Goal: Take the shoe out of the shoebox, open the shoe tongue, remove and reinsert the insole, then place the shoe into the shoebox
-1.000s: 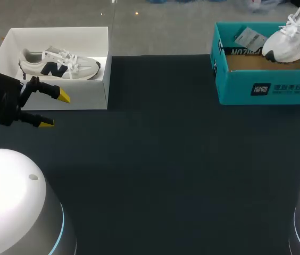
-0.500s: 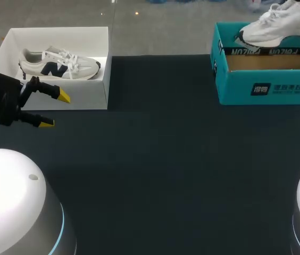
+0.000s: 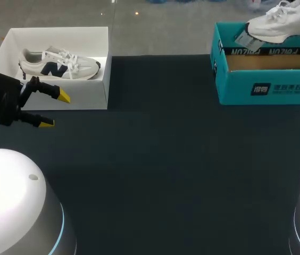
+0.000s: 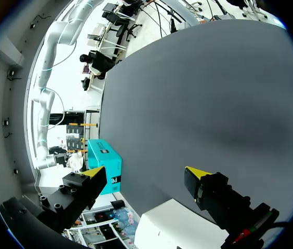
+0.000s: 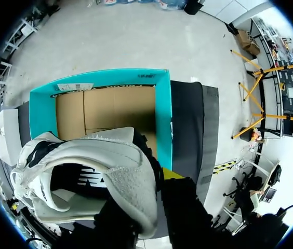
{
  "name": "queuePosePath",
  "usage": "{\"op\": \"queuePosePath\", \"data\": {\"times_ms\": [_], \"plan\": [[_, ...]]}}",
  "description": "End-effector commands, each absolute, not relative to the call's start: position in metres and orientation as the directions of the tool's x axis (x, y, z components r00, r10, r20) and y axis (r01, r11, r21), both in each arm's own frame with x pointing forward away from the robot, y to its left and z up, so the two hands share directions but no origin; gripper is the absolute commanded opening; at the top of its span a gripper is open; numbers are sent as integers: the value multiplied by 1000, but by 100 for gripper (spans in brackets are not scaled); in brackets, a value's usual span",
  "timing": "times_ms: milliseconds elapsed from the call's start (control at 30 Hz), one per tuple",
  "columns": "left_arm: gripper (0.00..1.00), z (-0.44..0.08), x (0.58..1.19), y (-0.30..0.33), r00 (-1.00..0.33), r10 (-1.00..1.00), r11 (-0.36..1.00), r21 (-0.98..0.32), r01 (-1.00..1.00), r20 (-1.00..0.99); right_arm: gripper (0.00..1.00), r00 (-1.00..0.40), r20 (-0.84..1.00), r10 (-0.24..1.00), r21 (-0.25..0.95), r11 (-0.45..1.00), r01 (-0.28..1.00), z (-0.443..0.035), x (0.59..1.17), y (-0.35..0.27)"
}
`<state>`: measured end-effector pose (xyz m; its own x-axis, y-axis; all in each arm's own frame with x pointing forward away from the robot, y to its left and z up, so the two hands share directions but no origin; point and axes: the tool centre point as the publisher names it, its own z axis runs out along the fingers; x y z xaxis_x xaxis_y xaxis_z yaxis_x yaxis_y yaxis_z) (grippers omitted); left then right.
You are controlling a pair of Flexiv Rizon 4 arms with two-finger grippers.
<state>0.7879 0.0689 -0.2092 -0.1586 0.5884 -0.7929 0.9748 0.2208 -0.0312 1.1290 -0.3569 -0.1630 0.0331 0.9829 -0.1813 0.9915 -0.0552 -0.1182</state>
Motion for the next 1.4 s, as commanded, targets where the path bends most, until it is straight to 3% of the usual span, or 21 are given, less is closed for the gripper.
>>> {"op": "queuePosePath", "data": {"times_ms": [33,133,733,967,1400], "plan": [[100,-209,788,68,-160,592,222,-31,975,-790,0,32,-202,979,-14,-36,999,-164,1113,-347],[100,-209,788,68,-160,592,222,-31,975,-790,0,79,-255,964,-33,-90,995,-166,1111,-346],[100,-209,788,68,-160,592,222,-31,975,-790,0,79,-255,964,-33,-90,995,-166,1111,-346],[100,-209,788,68,-160,592,222,-31,975,-790,0,140,-171,975,-24,-146,989,-184,1102,-352],[100,-209,788,68,-160,592,222,-31,975,-790,0,184,-213,959,3,-188,982,-203,1092,-356]]}}
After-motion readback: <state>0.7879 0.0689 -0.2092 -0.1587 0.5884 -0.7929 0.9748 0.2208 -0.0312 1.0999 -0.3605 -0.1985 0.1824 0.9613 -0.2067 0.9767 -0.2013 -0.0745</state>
